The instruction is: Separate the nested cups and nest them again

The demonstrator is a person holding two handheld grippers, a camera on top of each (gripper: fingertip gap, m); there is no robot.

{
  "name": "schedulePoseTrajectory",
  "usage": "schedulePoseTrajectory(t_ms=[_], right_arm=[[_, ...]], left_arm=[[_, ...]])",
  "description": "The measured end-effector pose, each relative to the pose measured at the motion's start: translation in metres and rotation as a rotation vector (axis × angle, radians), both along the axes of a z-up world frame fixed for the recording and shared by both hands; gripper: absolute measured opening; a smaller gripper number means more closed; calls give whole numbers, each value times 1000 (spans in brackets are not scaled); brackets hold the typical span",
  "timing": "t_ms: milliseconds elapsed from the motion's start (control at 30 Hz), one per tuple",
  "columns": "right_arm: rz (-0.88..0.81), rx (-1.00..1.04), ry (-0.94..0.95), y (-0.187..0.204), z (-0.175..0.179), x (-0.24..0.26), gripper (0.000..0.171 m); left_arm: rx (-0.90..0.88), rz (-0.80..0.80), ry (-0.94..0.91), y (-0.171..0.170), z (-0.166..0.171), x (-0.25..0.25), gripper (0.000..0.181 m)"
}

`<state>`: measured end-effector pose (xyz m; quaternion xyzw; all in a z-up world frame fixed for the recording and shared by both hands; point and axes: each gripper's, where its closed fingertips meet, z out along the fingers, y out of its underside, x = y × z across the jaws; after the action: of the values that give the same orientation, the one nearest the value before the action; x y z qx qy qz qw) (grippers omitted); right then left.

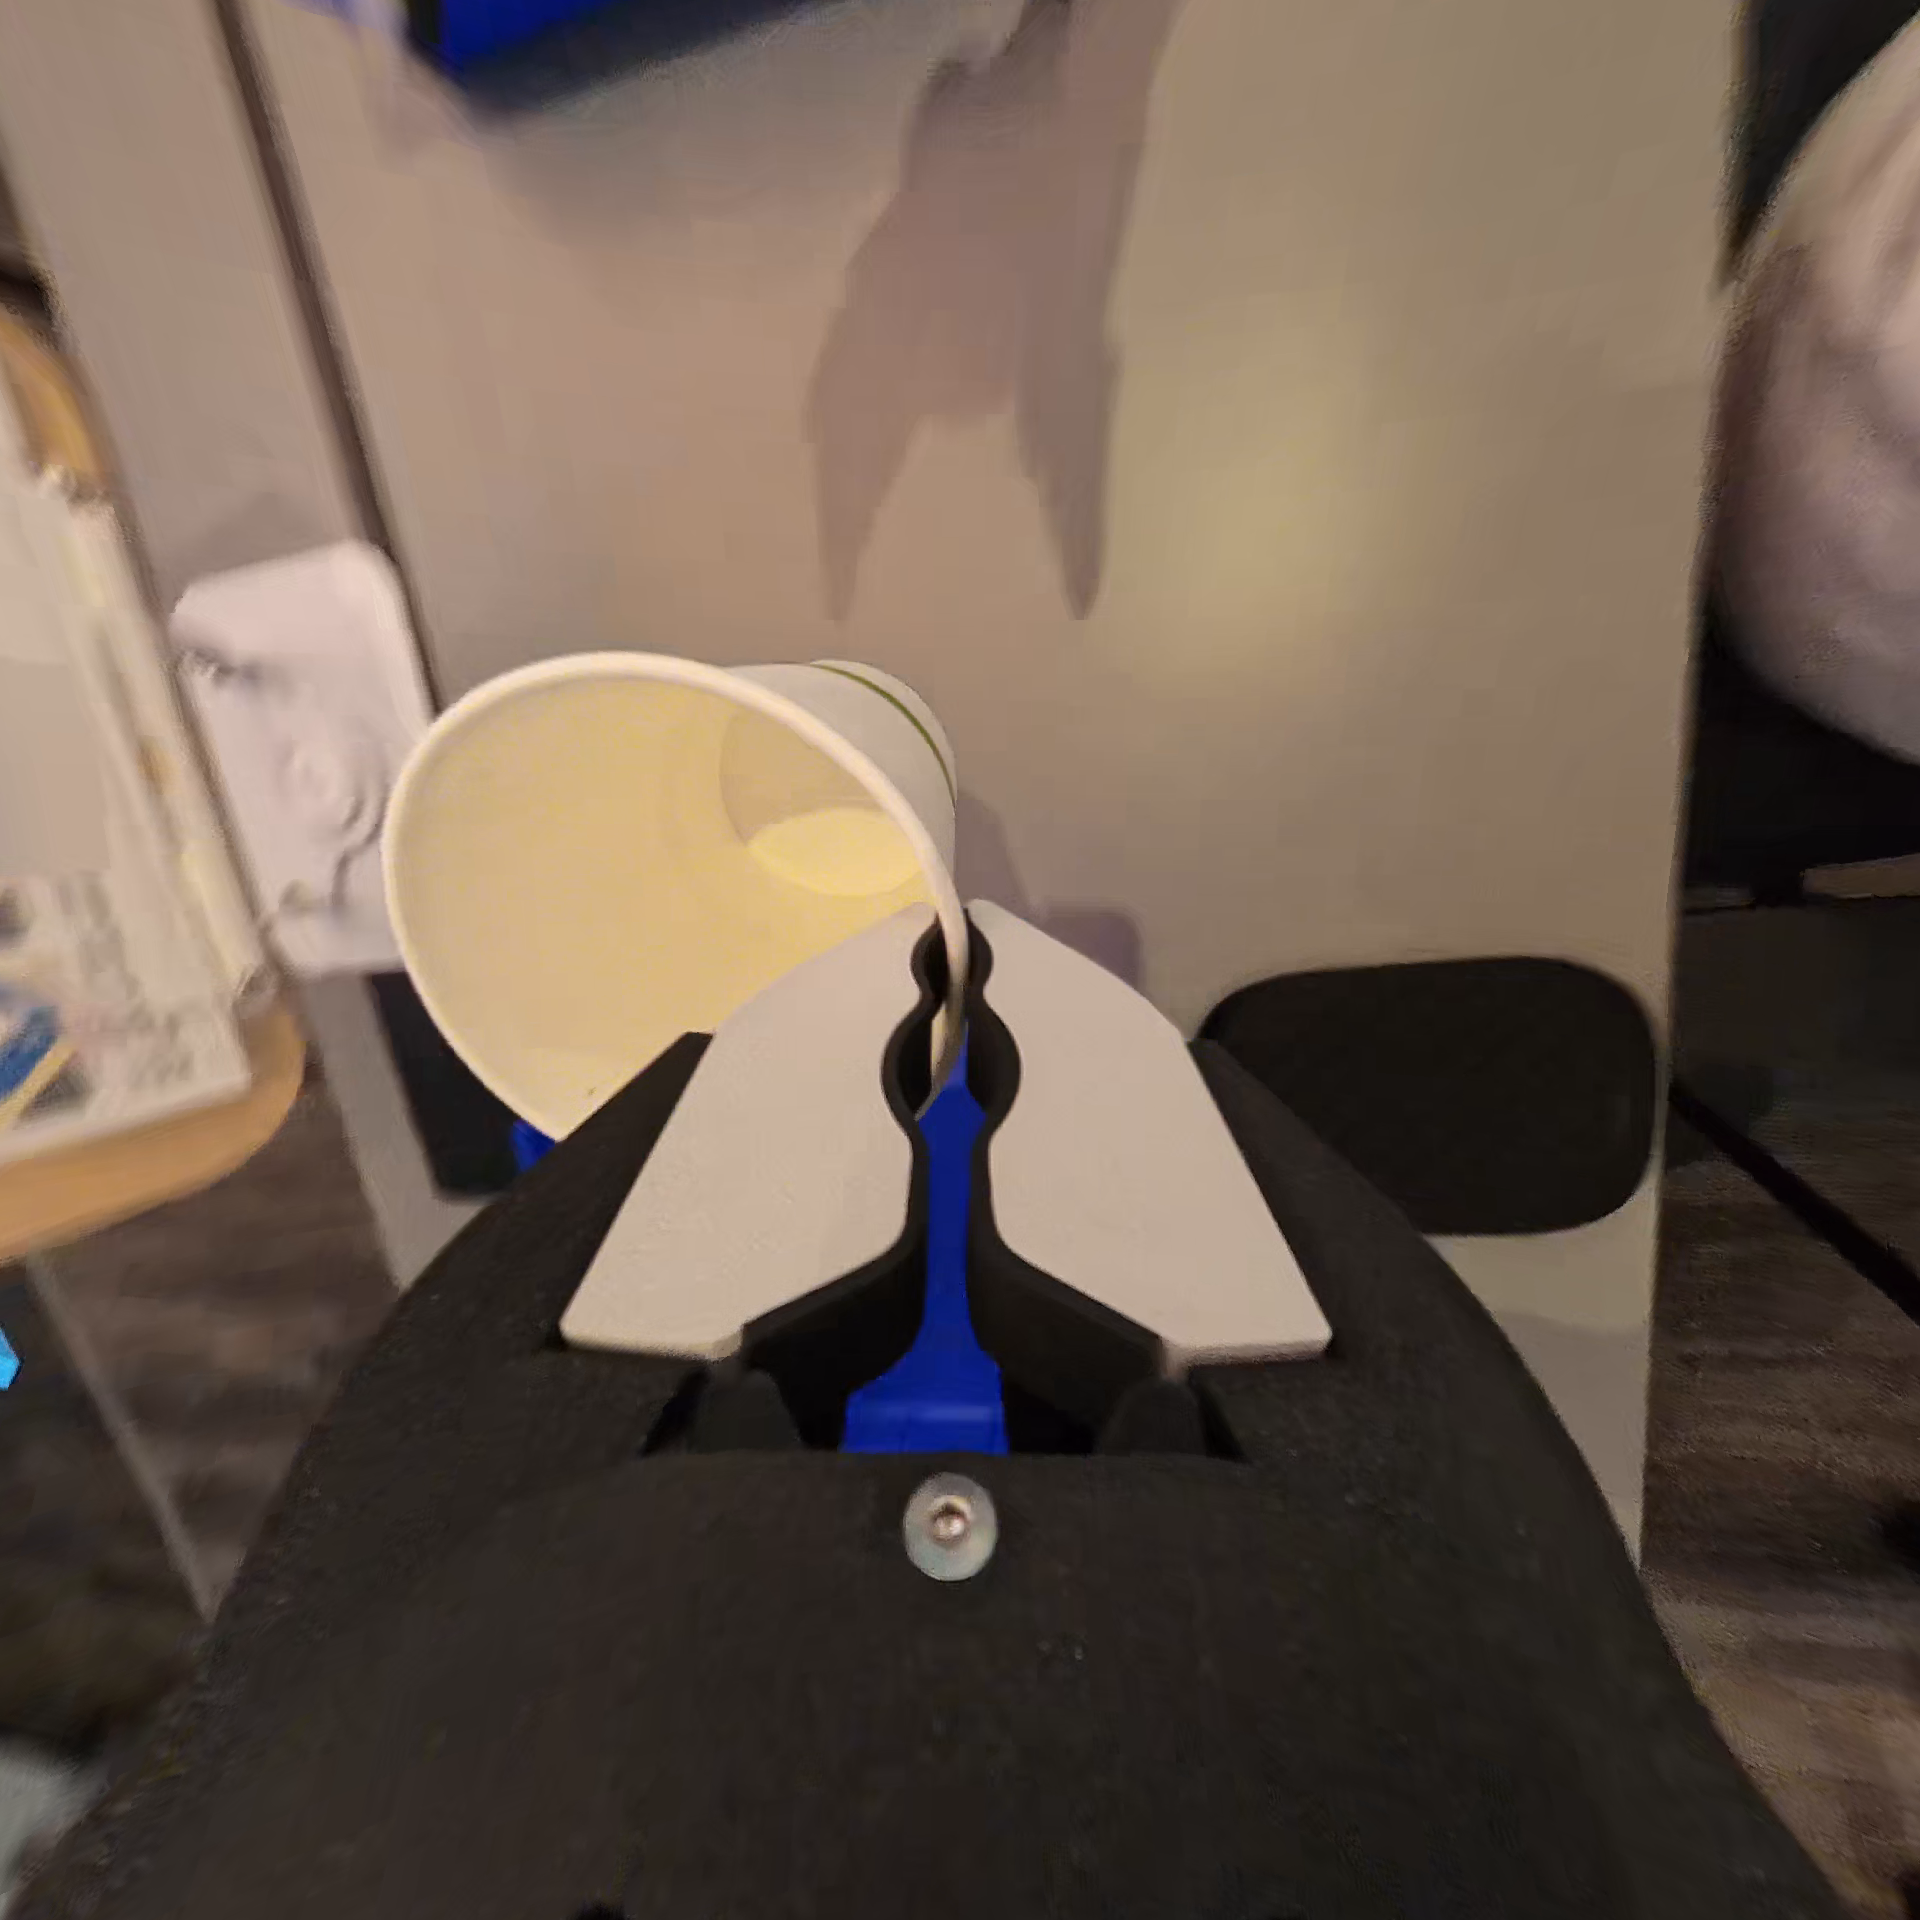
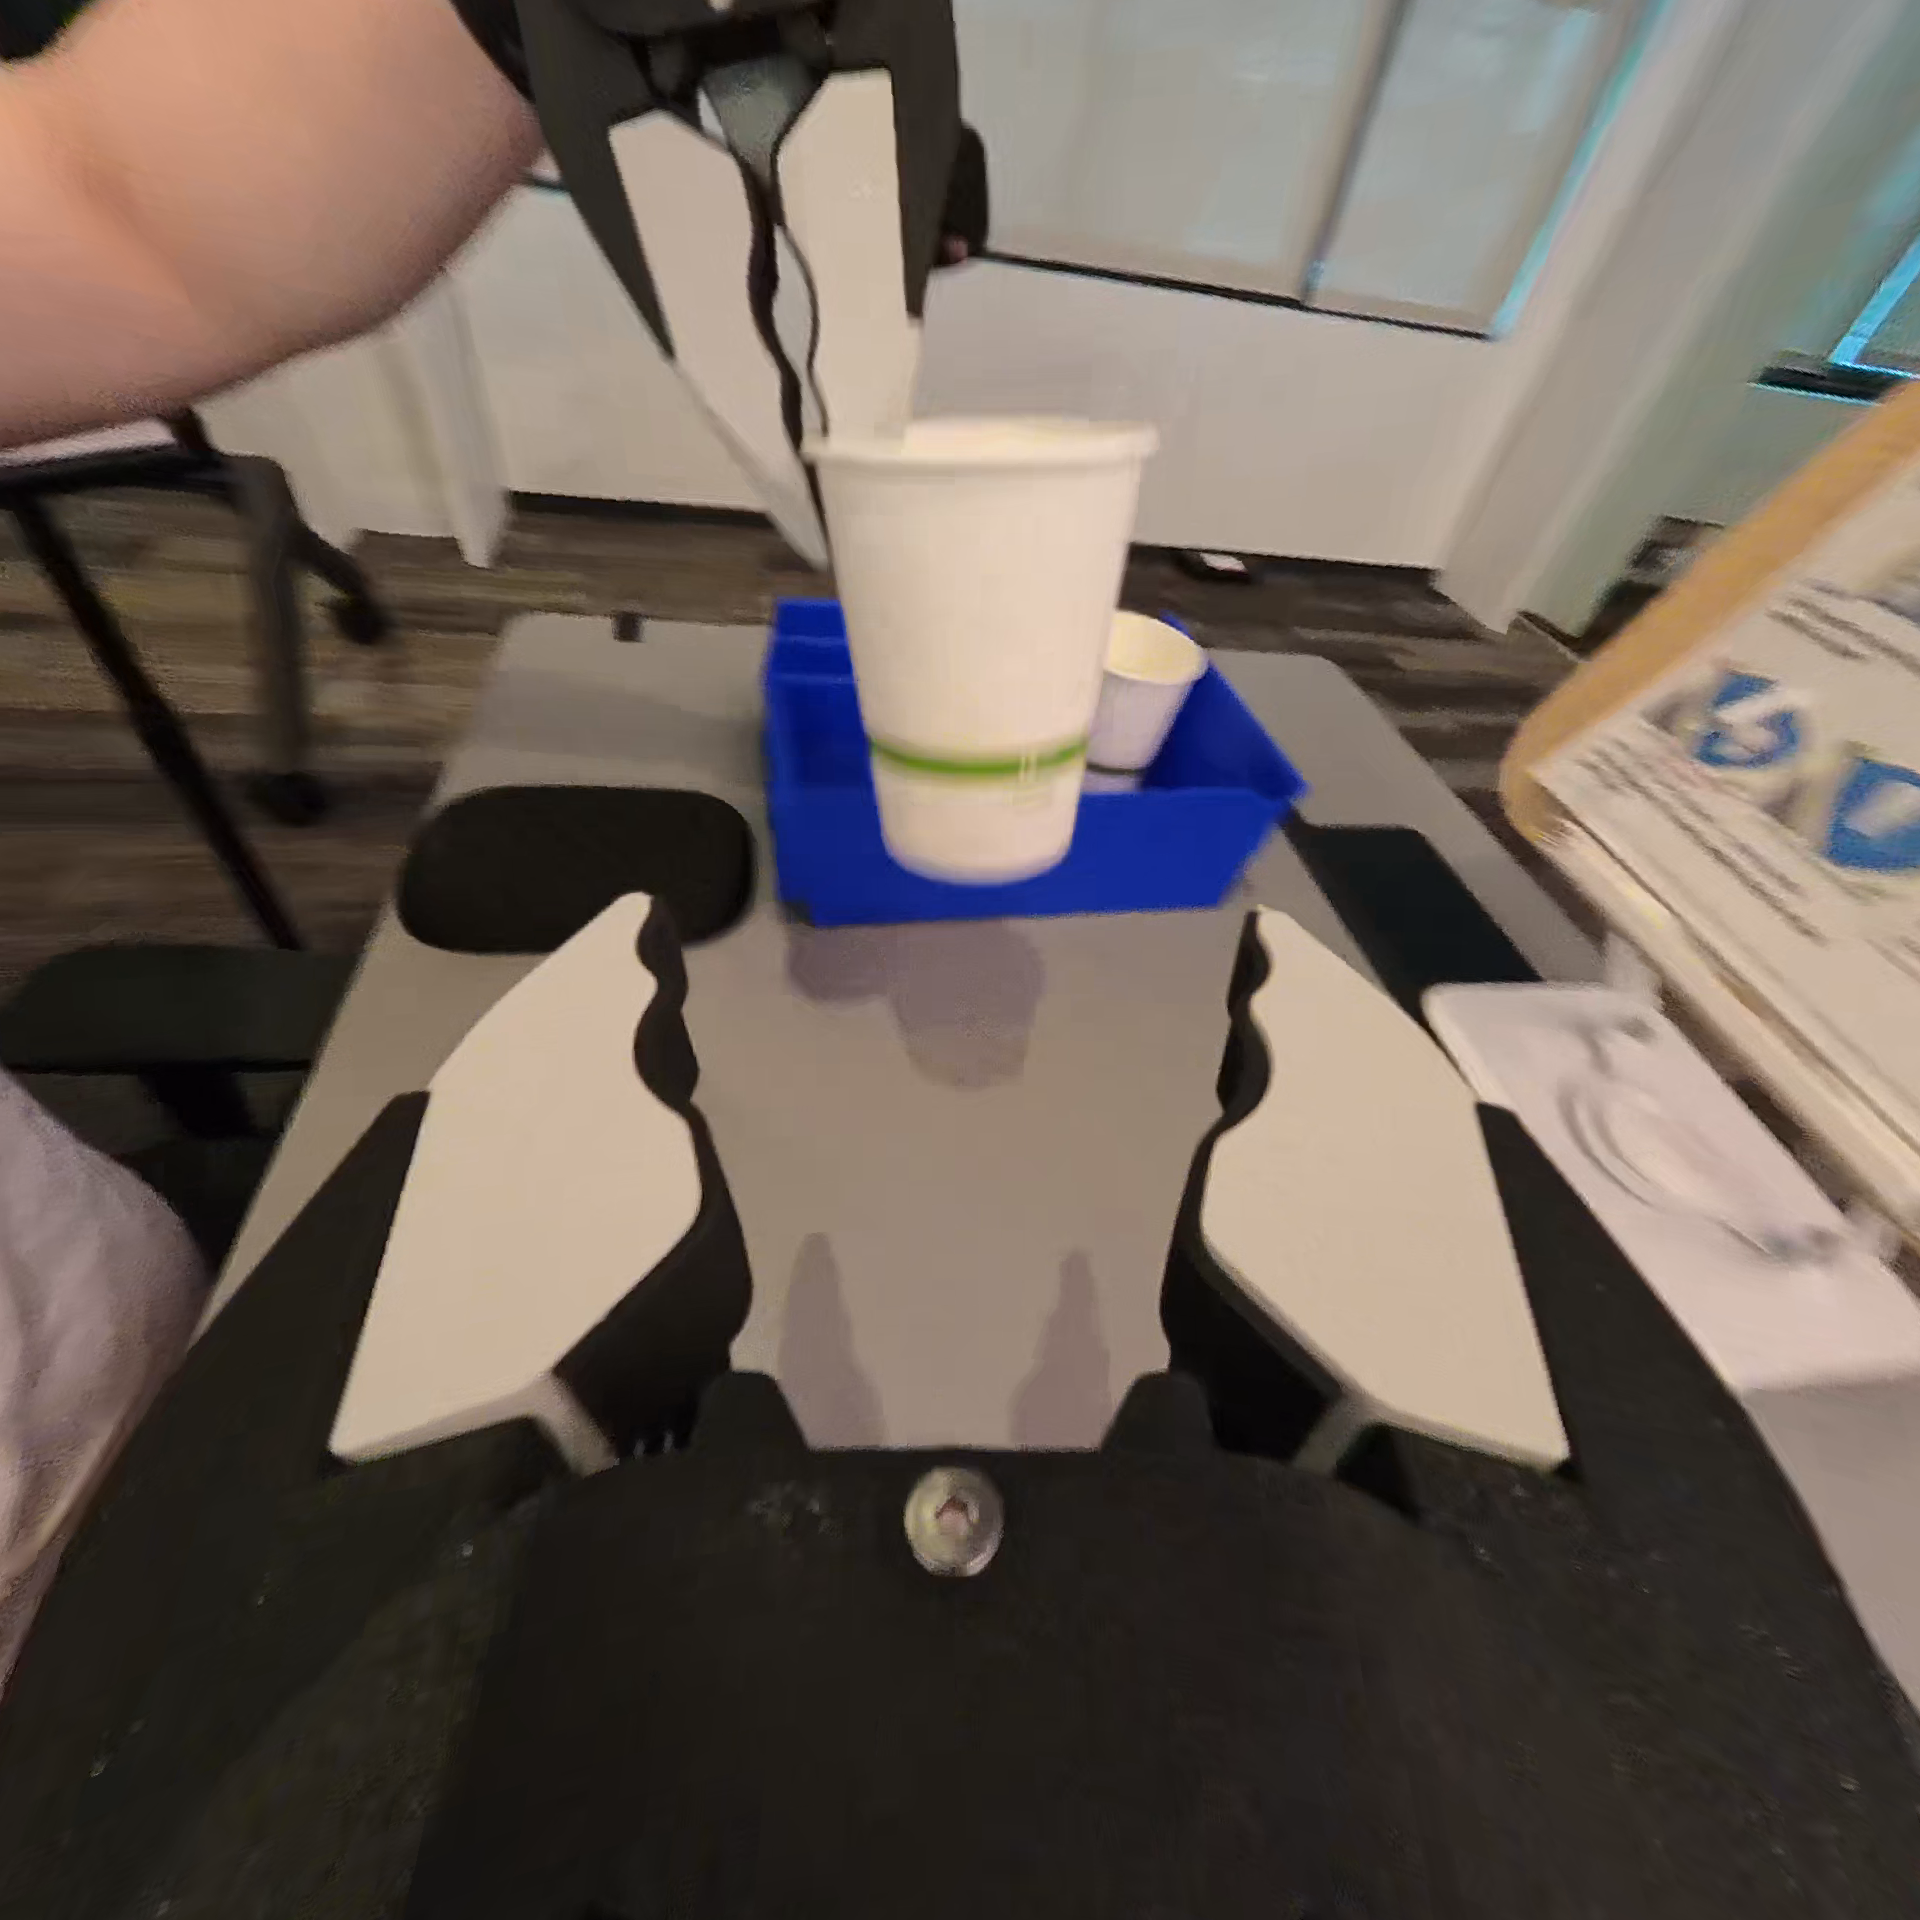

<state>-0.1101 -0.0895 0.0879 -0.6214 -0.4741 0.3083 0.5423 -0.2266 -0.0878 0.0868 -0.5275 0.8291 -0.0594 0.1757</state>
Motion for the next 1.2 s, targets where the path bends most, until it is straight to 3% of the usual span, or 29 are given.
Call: schedulePoseTrajectory(t_ms=[133, 300, 700, 767, 900, 1067, 1200], right_arm=[[137, -95, 69, -5, -3, -34, 100], [200, -153, -32, -15, -24, -48, 102], [282, -195, 28, -28, -29, -58, 90], [275, -189, 32, -26, -29, -57, 89], [215, -150, 33, -16, -28, -51, 89], [50, -113, 61, 8, -8, 11, 90], [-214, -155, 230, 48, 26, 129, 90]], left_arm=[[-33, -109, 40, -30, -17, 24, 0], [-57, -187, 32, -48, -22, 43, 0], [-77, -242, -26, -62, -20, 61, 2], [-87, -205, -75, -59, -14, 66, 20], [-61, -144, -192, -49, 7, 71, 40], [-19, -36, -342, -30, 37, 54, 46], [15, 33, -342, -19, 34, 22, 45]])
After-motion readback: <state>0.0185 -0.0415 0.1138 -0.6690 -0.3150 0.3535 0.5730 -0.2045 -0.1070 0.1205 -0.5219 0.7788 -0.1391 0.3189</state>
